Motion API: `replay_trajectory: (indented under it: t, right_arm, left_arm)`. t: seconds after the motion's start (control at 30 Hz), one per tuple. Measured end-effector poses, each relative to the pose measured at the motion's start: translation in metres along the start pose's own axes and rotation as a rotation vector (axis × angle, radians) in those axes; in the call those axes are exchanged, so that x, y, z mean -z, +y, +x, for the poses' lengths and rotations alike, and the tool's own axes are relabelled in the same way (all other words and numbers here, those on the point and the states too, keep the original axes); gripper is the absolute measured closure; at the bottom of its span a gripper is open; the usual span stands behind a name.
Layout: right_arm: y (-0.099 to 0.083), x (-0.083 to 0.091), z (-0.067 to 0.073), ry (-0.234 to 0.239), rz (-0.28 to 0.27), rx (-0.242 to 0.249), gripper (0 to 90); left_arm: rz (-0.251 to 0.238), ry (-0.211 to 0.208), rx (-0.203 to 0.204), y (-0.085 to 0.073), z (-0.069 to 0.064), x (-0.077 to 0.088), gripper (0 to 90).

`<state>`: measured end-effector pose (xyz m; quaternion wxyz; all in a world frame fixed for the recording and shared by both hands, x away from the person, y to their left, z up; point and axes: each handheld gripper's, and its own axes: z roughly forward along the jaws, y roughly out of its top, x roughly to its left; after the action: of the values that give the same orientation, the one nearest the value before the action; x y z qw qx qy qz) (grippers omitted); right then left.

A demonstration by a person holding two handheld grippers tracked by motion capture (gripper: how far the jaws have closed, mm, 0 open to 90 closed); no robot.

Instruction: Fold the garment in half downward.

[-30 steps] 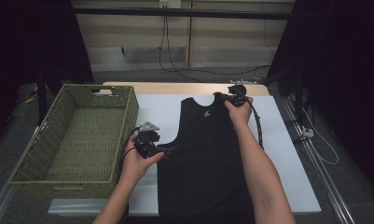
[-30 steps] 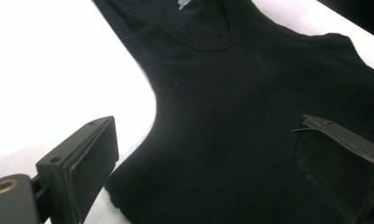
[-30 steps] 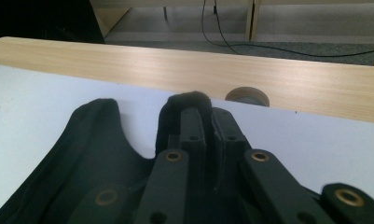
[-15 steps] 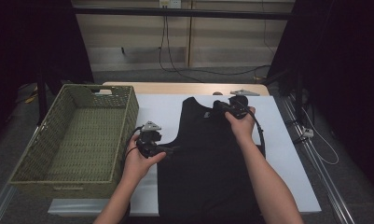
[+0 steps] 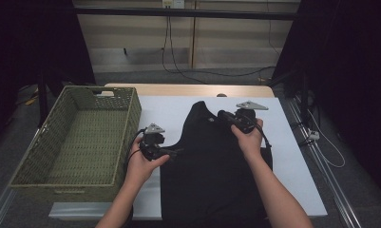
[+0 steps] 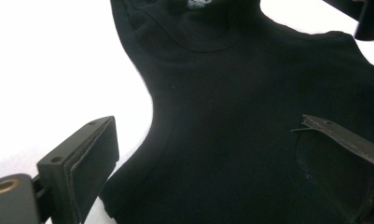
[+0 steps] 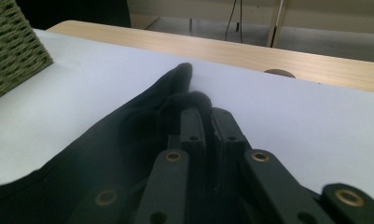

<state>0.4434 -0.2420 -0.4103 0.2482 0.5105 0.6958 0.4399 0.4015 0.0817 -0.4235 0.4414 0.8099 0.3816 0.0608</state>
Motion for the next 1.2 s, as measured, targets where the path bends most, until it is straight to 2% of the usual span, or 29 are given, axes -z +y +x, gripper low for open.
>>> replay_trajectory:
  t: [0.07,0.1,0.13,0.17,0.2,0.3,0.37,0.4,0.47,0.53,0.57,0.6,0.67,0.77,0.87,0.97,1.0,1.1,1.13,1.2]
  right_arm:
    - [-0.004,0.003,0.001,0.013,-0.002,0.006,84.8]
    - [-0.007,0.004,0.002,0.015,0.0,0.007,84.7]
    - [-0.009,0.005,0.002,0.019,0.003,0.009,84.7]
    - [-0.011,0.005,0.002,0.016,0.009,0.007,84.7]
    - [-0.013,0.005,0.002,0.019,0.011,0.009,84.7]
    - [-0.017,0.004,0.001,0.027,0.015,0.01,84.7]
    - [-0.02,0.004,0.002,0.033,0.026,0.004,84.7]
    - [-0.021,0.003,0.002,0.031,0.025,0.004,84.7]
    - [-0.022,0.003,0.003,0.043,0.022,0.002,84.7]
    - [-0.022,0.004,0.003,0.047,0.016,0.002,84.7]
    - [-0.021,0.004,0.004,0.051,0.018,0.002,84.7]
    - [-0.021,0.005,0.005,0.051,0.015,0.009,84.7]
    - [-0.021,0.006,0.005,0.065,0.013,0.009,84.8]
    - [-0.024,0.01,0.007,0.08,0.013,0.007,84.8]
    - [-0.029,0.017,0.01,0.094,0.004,0.007,84.8]
    - [-0.038,0.031,0.015,0.129,-0.005,0.012,84.8]
    - [-0.042,0.036,0.017,0.14,0.0,0.022,84.8]
    - [-0.056,0.048,0.021,0.153,0.041,0.043,84.7]
    - [-0.061,0.05,0.021,0.158,0.054,0.043,84.7]
    - [-0.072,0.053,0.02,0.159,0.08,0.062,84.7]
  left_arm:
    - [0.001,0.004,0.012,0.001,0.001,-0.002,6.6]
    - [0.036,0.011,-0.035,0.002,0.005,-0.001,6.7]
    - [0.025,0.01,-0.01,0.003,0.004,-0.003,6.7]
    - [0.029,0.015,-0.017,0.005,0.006,-0.003,6.7]
    - [0.024,0.016,-0.007,0.007,0.007,-0.005,6.7]
    - [0.035,0.025,-0.026,0.017,0.013,-0.013,6.7]
    - [0.026,0.027,-0.004,0.024,0.017,-0.024,7.0]
    - [0.034,0.028,-0.011,0.028,0.02,-0.03,7.0]
    - [0.013,0.024,0.011,0.033,0.023,-0.041,7.0]
    - [0.035,0.023,0.002,0.038,0.027,-0.049,6.8]
    - [0.016,0.023,0.03,0.04,0.026,-0.053,6.9]
    - [0.04,0.031,-0.002,0.042,0.028,-0.055,6.8]
    - [0.032,0.034,-0.004,0.044,0.03,-0.059,6.7]
    - [0.049,0.04,0.0,0.049,0.033,-0.063,6.7]
    - [0.034,0.049,0.01,0.055,0.035,-0.068,6.7]
    - [0.044,0.052,-0.012,0.062,0.037,-0.072,6.8]
    - [0.034,0.057,-0.004,0.064,0.037,-0.076,7.0]
    - [0.049,0.048,-0.006,0.072,0.036,-0.086,7.6]
    - [0.025,0.048,0.028,0.073,0.034,-0.092,8.1]
    - [0.034,0.044,0.019,0.077,0.033,-0.099,8.2]
